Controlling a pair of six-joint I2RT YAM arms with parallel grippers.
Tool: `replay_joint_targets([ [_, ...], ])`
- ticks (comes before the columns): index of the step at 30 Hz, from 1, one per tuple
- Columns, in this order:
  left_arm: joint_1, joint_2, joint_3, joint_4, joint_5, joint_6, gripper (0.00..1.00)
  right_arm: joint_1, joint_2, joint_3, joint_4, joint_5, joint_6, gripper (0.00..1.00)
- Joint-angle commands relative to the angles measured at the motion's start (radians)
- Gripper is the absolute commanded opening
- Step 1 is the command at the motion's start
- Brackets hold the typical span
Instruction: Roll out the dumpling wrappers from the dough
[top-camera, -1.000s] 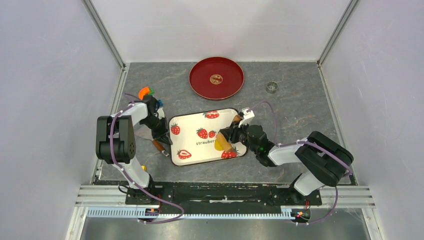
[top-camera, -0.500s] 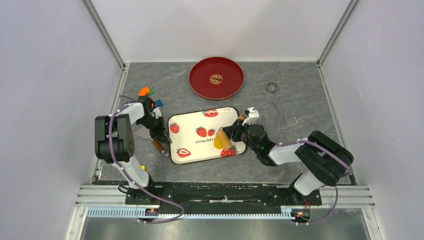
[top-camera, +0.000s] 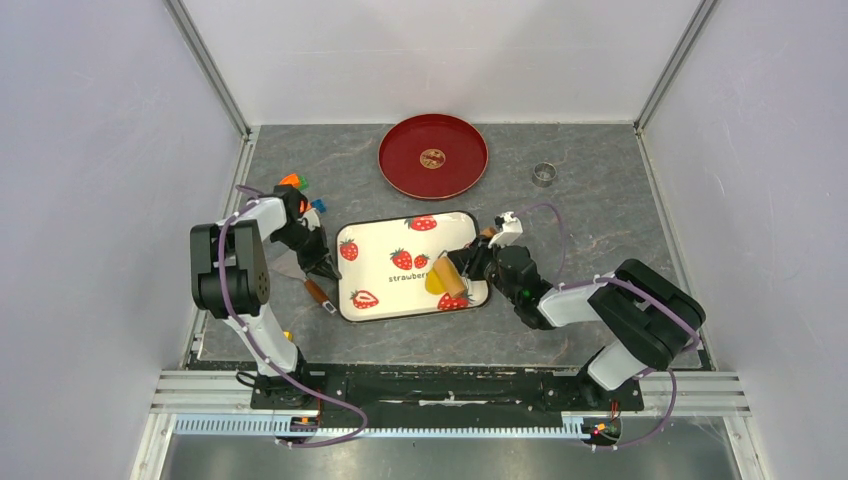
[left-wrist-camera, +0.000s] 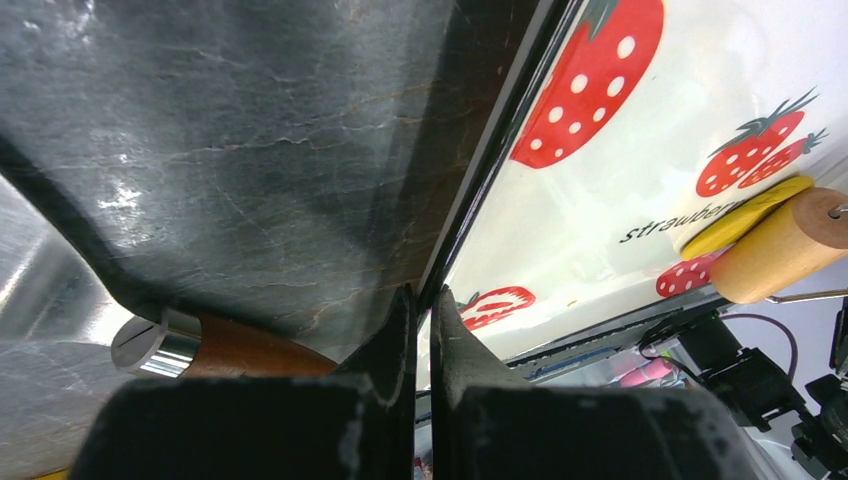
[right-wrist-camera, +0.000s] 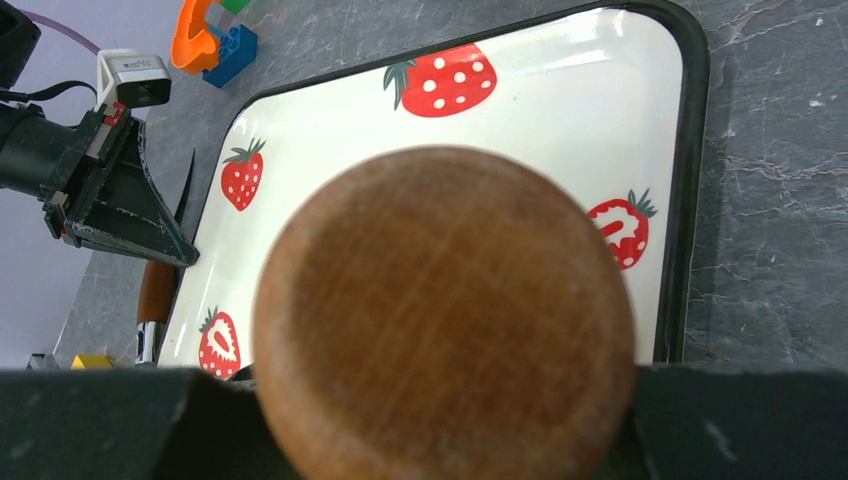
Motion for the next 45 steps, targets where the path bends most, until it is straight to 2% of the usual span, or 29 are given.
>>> replay_joint_targets([
  [1,0.064,-0.012,0.056,-0.022,-0.205,0.015,0.02,-0.06,0.13,-0.099,-0.575,0.202,-0.194,0.0],
  [17,0.095,-0.09,0.026,0.032,-0.278,-0.007,0.02,-0.067,0.217,-0.047,-0.609,0.197,-0.195,0.0],
  [20,0.096,-0.08,0.032,0.04,-0.206,-0.003,0.02,-0.072,0.218,-0.043,-0.611,0.192,-0.195,0.0],
  [24,0.094,-0.071,0.034,0.073,-0.009,0.032,0.02,-0.085,0.213,-0.047,-0.61,0.178,-0.191,0.0],
  [25,0.092,-0.069,0.033,0.081,0.032,0.04,0.04,-0.085,0.21,-0.048,-0.608,0.172,-0.194,0.0],
  [28,0.082,-0.065,0.019,0.113,0.143,0.035,0.2,-0.086,0.213,-0.039,-0.608,0.162,-0.198,0.0],
  [31,0.07,-0.076,-0.01,0.15,0.171,0.02,0.34,-0.086,0.218,-0.032,-0.605,0.146,-0.202,0.0],
  [33,0.064,-0.07,-0.021,0.157,0.172,0.022,0.39,-0.086,0.217,-0.032,-0.603,0.142,-0.202,0.0],
  [36,0.051,-0.053,-0.035,0.163,0.144,0.025,0.41,-0.086,0.218,-0.027,-0.606,0.137,-0.204,0.0],
  [40,0.014,-0.035,-0.042,0.175,0.081,0.02,0.41,-0.086,0.215,-0.031,-0.602,0.136,-0.201,0.0],
  [42,-0.021,-0.02,-0.038,0.175,0.016,0.016,0.37,-0.086,0.214,-0.039,-0.591,0.132,-0.2,0.0],
  [44,-0.041,0.0,-0.035,0.169,-0.031,0.008,0.27,-0.086,0.211,-0.044,-0.588,0.131,-0.2,0.0],
  [45,-0.045,0.007,-0.038,0.169,-0.044,-0.001,0.16,-0.087,0.209,-0.046,-0.586,0.131,-0.199,0.0],
])
